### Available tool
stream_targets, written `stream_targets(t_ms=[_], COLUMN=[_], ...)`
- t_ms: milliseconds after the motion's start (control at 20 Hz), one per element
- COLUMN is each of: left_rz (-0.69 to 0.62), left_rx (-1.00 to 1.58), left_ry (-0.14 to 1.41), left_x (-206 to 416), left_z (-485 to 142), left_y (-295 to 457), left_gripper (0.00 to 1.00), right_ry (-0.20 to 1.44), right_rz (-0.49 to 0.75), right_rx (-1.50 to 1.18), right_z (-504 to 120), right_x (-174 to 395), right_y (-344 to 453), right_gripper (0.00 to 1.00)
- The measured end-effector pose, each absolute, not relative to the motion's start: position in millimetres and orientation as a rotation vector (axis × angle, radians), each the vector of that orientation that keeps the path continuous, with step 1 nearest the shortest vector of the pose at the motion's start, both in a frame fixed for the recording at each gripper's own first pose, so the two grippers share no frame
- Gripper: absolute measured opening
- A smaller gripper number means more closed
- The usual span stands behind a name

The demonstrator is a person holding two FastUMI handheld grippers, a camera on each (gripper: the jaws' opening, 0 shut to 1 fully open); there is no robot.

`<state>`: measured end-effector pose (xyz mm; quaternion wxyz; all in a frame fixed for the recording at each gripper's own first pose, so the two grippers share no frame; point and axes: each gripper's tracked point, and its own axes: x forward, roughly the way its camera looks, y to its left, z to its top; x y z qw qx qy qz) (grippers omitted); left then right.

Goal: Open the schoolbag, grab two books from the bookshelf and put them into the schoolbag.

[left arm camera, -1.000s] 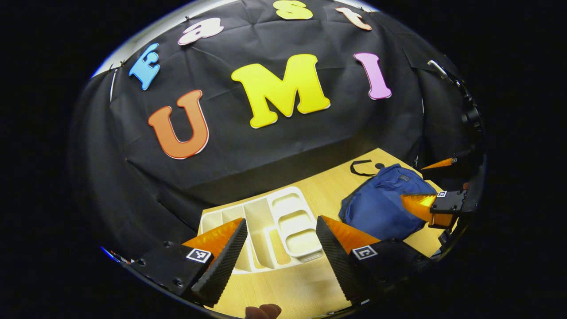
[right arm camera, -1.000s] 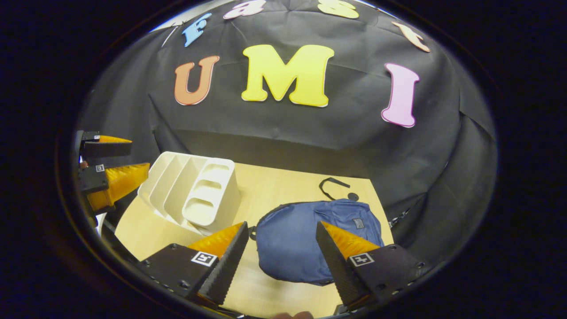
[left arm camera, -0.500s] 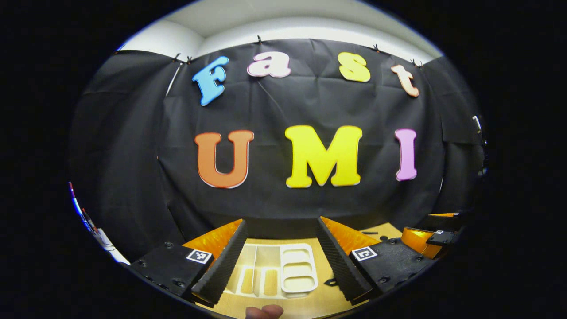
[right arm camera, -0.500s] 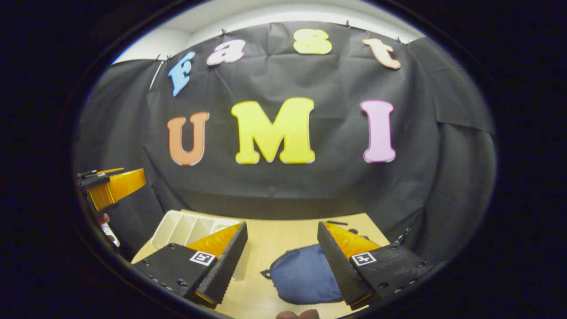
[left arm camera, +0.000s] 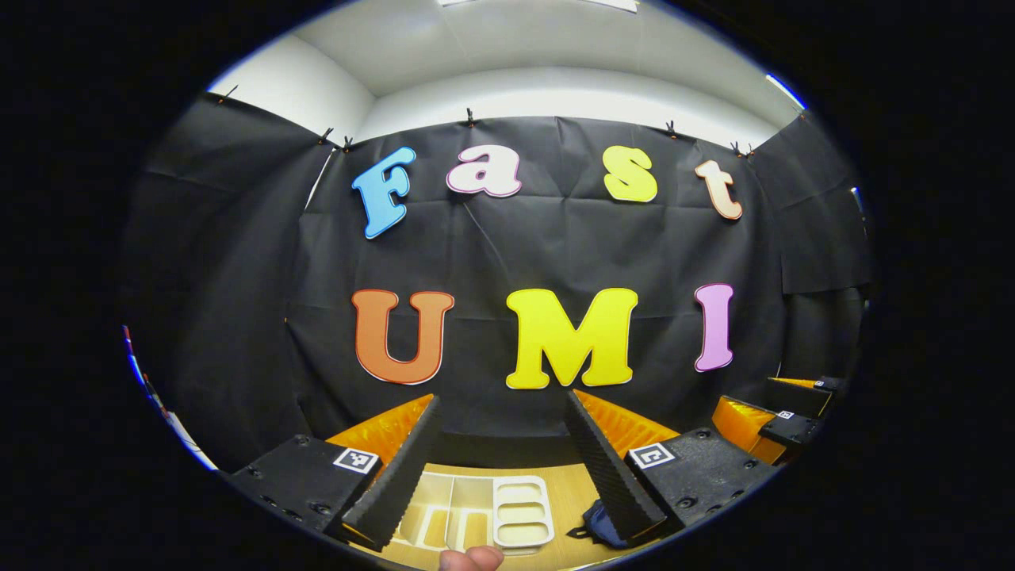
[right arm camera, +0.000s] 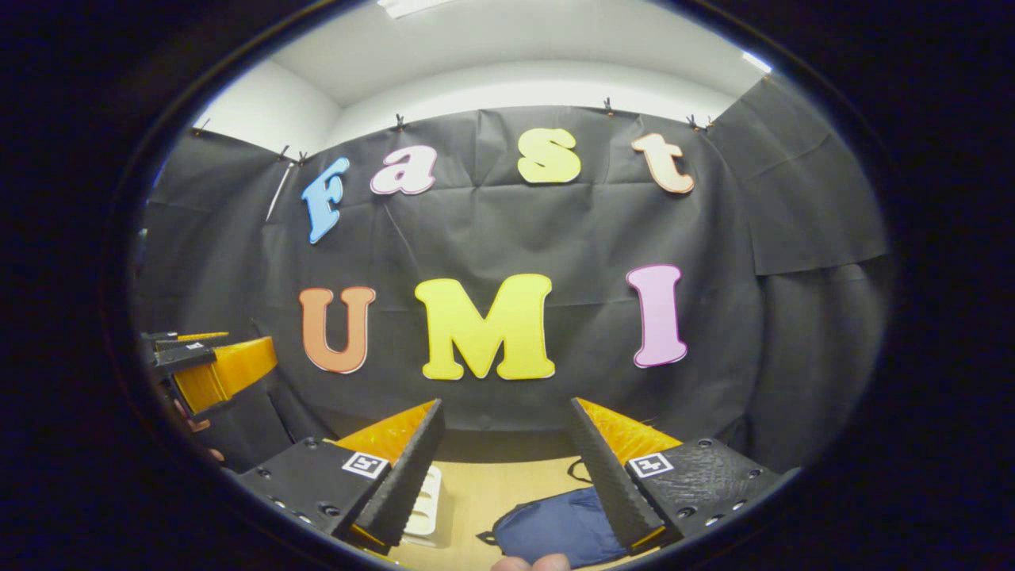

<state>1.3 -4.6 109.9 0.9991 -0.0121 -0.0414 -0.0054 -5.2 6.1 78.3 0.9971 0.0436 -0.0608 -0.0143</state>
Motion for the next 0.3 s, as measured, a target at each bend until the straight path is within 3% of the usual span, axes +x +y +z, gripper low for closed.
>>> stream_targets(t_ms=[150,200,300], left_rz=[0.002,0.006,0.011], left_rx=[-0.048,-0.046,-0.042], left_ry=[-0.082,-0.079,-0.084], left_x=[1.3,-0.8,-3.1], left_z=[109.6,108.3,108.9], left_y=[-4.1,-3.3,-2.6], left_gripper=[0.99,0.94,0.99], right_ry=[-0.138,-0.142,-0.144], right_rz=[-0.026,-0.025,-0.024], right_rx=[0.075,0.077,0.077], right_z=[83.0,83.6,88.5], right_x=[-9.5,-9.3,-12.6], right_y=[3.8,3.5,0.7], right_gripper=[0.94,0.94,0.94])
